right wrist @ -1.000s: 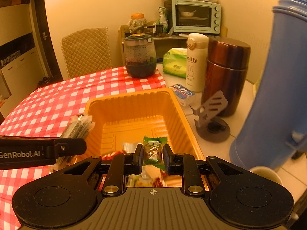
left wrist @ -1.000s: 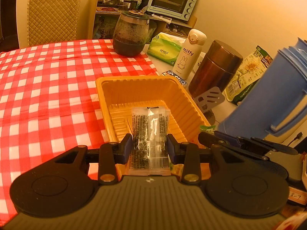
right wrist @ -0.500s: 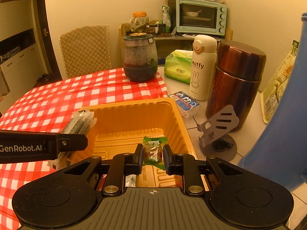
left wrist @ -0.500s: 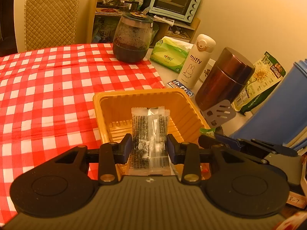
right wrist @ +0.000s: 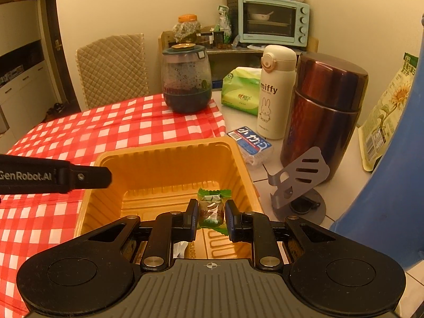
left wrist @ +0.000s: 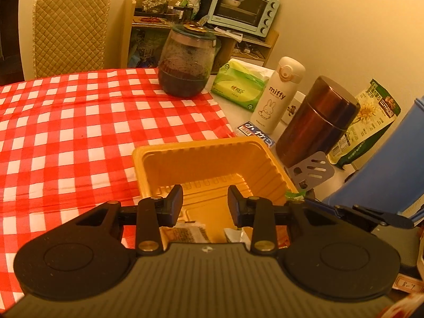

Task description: Organize snacks

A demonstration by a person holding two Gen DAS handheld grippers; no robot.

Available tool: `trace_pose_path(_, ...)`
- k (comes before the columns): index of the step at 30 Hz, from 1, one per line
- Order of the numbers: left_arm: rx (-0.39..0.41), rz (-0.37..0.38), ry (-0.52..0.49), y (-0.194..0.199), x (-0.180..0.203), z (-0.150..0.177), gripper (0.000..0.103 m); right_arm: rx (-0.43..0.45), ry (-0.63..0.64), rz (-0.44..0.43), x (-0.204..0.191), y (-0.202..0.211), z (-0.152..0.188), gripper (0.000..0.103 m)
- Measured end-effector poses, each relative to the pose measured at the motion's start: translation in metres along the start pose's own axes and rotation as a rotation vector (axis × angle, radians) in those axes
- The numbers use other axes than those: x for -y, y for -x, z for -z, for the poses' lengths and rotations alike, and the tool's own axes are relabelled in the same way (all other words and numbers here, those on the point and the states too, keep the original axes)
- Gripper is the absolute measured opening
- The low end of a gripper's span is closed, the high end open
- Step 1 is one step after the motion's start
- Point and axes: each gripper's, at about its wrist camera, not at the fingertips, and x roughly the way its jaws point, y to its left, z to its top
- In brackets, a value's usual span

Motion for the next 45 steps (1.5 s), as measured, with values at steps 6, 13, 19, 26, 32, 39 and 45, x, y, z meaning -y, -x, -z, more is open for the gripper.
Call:
trace_pose_path(6, -0.001, -0.017, -0.002, 0.006, -0.005, 0.006, 0.032, -0.003, -0.007, -0.026, -0.005, -0.001, 0.0, 0.022)
trace_pose_path(13, -0.005, -0.035, -0.001, 0.01, -0.01, 0.011, 0.035, 0.006, -0.014, -0.05, -0.011, 0.002, -0.004, 0.022)
trace_pose_path(19, -0.003, -0.04, 0.006, 0.017, -0.013, 0.014, 0.043, 0.016, -0.015, -0.052, -0.012, 0.009, -0.006, 0.022)
trace_pose_path(26, 0.003, -0.057, 0.006, 0.035, -0.014, 0.021, 0.062, 0.028, -0.038, -0.049, -0.011, 0.029, -0.004, 0.022)
trace_pose_path(32, 0.015, -0.094, 0.006, 0.057, -0.018, 0.037, 0.087, 0.015, -0.068, -0.048, -0.006, 0.05, 0.004, 0.023)
trace_pose_path(39, 0.03, -0.124, 0.026, 0.093, -0.026, 0.059, 0.102, 0.013, -0.108, -0.06, -0.004, 0.087, 0.02, 0.078)
trace_pose_path(45, 0.041, -0.146, 0.049, 0.126, -0.028, 0.081, 0.102, -0.009, -0.096, -0.06, -0.018, 0.117, 0.039, 0.082)
